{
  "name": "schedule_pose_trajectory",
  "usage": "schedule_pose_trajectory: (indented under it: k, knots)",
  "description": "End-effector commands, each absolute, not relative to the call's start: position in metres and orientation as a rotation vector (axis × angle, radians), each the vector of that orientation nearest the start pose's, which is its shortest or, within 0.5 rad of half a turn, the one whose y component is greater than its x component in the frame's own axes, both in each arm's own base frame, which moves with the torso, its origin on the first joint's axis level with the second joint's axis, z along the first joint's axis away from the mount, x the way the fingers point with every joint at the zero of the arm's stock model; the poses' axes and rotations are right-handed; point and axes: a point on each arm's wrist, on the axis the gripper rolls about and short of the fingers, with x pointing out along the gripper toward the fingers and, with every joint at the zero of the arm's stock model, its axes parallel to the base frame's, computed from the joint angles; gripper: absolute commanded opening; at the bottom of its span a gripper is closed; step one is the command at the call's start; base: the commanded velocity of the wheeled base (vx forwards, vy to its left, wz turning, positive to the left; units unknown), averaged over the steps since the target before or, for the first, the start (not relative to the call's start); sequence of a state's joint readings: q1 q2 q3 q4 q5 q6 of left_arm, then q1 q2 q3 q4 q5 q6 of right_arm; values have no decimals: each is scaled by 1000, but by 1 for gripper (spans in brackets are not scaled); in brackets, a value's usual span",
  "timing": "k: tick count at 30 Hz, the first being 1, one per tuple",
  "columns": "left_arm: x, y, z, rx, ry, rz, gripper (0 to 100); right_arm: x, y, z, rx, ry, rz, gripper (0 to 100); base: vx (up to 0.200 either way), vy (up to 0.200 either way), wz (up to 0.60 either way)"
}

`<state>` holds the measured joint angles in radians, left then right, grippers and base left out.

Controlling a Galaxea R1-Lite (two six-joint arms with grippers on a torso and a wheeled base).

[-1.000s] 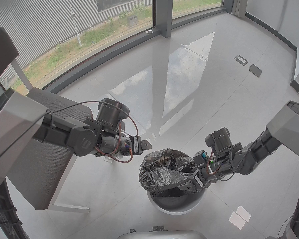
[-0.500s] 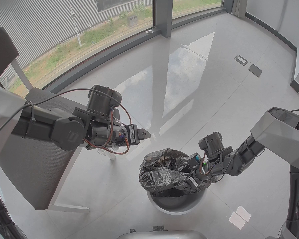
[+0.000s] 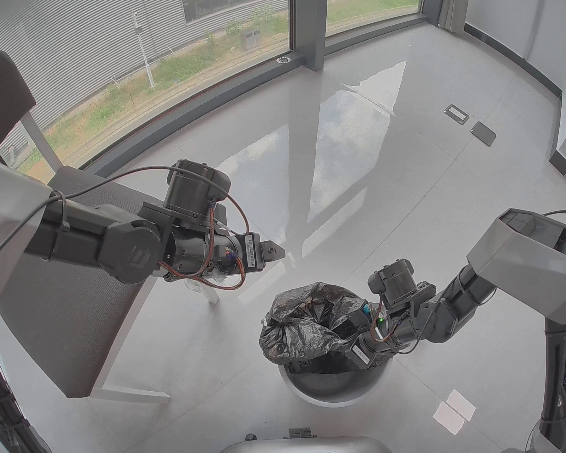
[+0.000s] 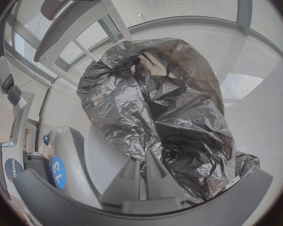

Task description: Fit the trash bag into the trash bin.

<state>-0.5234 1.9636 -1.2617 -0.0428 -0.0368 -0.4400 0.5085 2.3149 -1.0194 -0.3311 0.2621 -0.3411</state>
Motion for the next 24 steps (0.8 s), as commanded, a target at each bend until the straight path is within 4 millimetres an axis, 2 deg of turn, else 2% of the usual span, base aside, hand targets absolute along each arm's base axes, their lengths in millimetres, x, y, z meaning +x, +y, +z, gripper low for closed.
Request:
schedule_pose_trajectory:
  k: [1, 4, 12, 24]
  knots:
    - [329, -191, 157, -254, 755, -384, 100, 313, 200, -3, -437, 848, 916, 0, 0, 0, 0]
    - [328, -190, 158, -254, 752, -385, 100, 297, 208, -2, -443, 861, 975, 0, 0, 0, 0]
    - [326, -189, 161, -258, 745, -386, 100, 273, 223, -9, -474, 889, 1045, 0, 0, 0, 0]
    - [325, -188, 162, -258, 745, -386, 100, 256, 230, -17, -498, 893, 1090, 0, 0, 0, 0]
